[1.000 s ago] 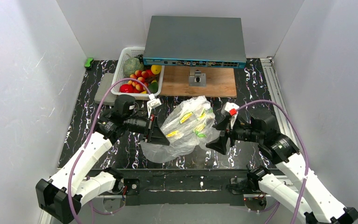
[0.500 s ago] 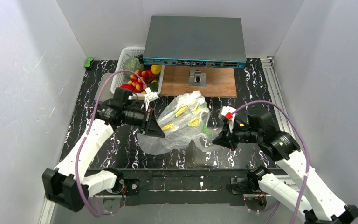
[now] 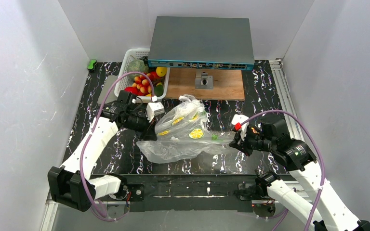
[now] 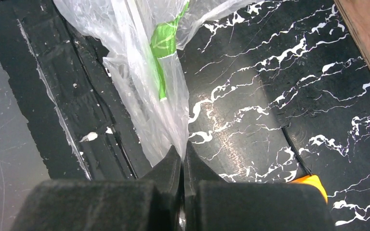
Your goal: Place the fake fruits into the plastic bag and tie a complex knot
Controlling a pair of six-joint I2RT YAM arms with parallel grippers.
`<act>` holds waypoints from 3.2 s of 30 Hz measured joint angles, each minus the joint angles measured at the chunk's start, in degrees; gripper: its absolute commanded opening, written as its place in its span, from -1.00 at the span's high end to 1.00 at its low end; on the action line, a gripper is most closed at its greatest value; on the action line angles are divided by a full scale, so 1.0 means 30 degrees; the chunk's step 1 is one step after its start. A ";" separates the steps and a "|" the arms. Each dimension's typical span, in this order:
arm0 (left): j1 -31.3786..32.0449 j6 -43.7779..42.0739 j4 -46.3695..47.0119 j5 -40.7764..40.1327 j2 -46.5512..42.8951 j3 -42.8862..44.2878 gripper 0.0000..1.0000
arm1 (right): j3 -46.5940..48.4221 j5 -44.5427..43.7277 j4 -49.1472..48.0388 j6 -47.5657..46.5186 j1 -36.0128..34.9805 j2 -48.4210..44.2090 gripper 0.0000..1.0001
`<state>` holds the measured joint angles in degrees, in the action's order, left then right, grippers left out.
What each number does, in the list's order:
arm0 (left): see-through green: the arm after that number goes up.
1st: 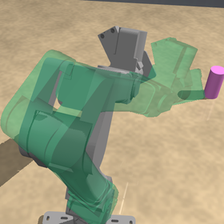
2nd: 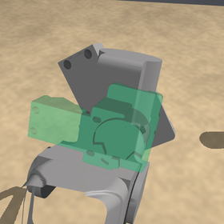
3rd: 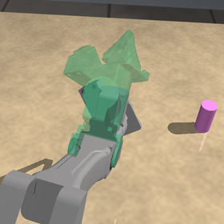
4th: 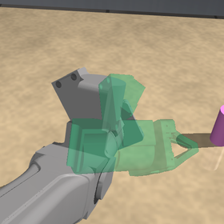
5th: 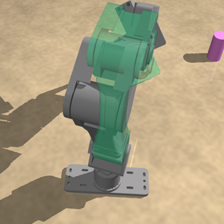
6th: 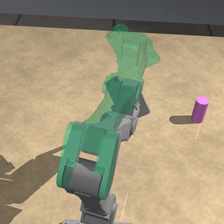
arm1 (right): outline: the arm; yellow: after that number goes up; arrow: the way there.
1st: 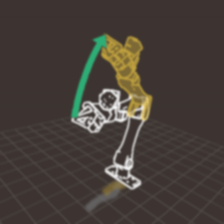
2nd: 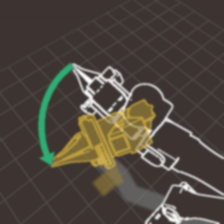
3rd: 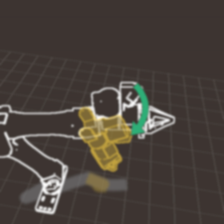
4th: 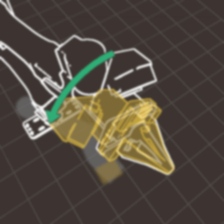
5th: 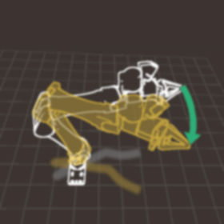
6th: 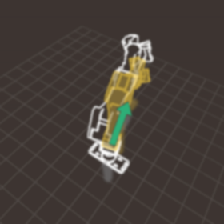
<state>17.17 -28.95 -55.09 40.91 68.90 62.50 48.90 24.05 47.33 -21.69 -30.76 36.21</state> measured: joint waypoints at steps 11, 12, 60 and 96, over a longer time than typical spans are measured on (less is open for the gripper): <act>-0.0175 -0.2514 0.1078 -0.0510 -0.2259 -0.0707 -0.97 | -0.0437 0.0903 -0.1005 0.1494 0.0146 0.1392 0.97; 0.0233 -0.2557 0.1064 -0.0423 -0.2805 -0.0707 -0.97 | -0.0648 0.0998 -0.1217 0.1712 0.0146 0.1617 0.97; 1.0214 -0.1348 0.8757 -0.5544 -0.1581 -0.7599 0.44 | 0.1137 -0.0758 0.0357 -0.0444 0.1129 0.3198 0.97; 1.1985 -1.2801 1.2619 -1.5263 -1.0200 -1.5518 1.00 | 0.0933 0.2973 -0.2018 0.0678 0.2084 0.8138 -0.97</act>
<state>53.12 -67.35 -17.23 -4.89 38.30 15.94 51.70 32.97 41.28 -19.66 -24.51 60.62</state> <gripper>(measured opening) 0.007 0.983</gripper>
